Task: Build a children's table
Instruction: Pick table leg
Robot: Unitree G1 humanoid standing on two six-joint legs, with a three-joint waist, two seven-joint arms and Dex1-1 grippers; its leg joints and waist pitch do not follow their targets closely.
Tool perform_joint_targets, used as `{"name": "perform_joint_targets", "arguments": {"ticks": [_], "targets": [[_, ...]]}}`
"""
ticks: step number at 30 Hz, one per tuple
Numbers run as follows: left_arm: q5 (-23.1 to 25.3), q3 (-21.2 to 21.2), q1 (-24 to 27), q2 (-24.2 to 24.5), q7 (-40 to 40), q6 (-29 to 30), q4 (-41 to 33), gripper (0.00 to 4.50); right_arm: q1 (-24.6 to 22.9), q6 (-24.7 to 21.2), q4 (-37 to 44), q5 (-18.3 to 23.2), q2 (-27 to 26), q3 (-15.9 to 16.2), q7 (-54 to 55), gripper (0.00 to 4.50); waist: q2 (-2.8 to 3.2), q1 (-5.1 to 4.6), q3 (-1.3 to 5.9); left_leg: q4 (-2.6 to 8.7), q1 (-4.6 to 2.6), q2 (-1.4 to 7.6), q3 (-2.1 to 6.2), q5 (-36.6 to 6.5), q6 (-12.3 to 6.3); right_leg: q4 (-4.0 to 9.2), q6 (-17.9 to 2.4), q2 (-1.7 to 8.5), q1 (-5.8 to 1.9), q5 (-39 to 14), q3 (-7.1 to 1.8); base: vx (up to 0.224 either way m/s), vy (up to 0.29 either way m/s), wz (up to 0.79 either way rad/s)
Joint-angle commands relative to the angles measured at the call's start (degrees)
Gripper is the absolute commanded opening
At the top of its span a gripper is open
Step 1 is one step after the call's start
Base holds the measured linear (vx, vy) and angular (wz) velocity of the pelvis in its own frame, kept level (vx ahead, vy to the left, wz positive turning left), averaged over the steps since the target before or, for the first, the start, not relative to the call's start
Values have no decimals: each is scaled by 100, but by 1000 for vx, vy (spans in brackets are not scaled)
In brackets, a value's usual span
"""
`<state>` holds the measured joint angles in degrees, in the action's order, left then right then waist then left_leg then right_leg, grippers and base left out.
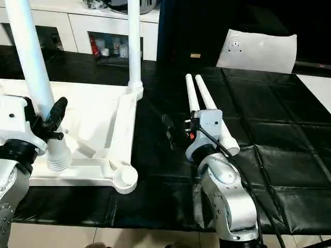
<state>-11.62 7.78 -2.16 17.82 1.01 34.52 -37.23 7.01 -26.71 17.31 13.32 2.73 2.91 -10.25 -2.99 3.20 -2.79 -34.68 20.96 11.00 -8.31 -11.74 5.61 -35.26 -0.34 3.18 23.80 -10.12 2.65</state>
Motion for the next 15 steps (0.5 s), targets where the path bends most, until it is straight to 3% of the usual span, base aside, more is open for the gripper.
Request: {"name": "perform_joint_targets", "arguments": {"ticks": [1, 15], "targets": [[-12, 18, 31, 1, -12, -29, -47, 186, 75, -7, -16, -16, 8, -20, 46, 437, 89, -2, 293, 444, 4, 92, -9, -1266, 175, 439, -203, 274, -258, -1683, -222, 0, 0, 0], [-12, 18, 31, 1, -12, -29, -47, 186, 75, -7, -16, -16, 8, -20, 46, 437, 93, 3, 300, 440, 2, 92, -11, -1223, 175, 430, -228, 277, -269, -1617, -223, 0, 0, 0]]}}
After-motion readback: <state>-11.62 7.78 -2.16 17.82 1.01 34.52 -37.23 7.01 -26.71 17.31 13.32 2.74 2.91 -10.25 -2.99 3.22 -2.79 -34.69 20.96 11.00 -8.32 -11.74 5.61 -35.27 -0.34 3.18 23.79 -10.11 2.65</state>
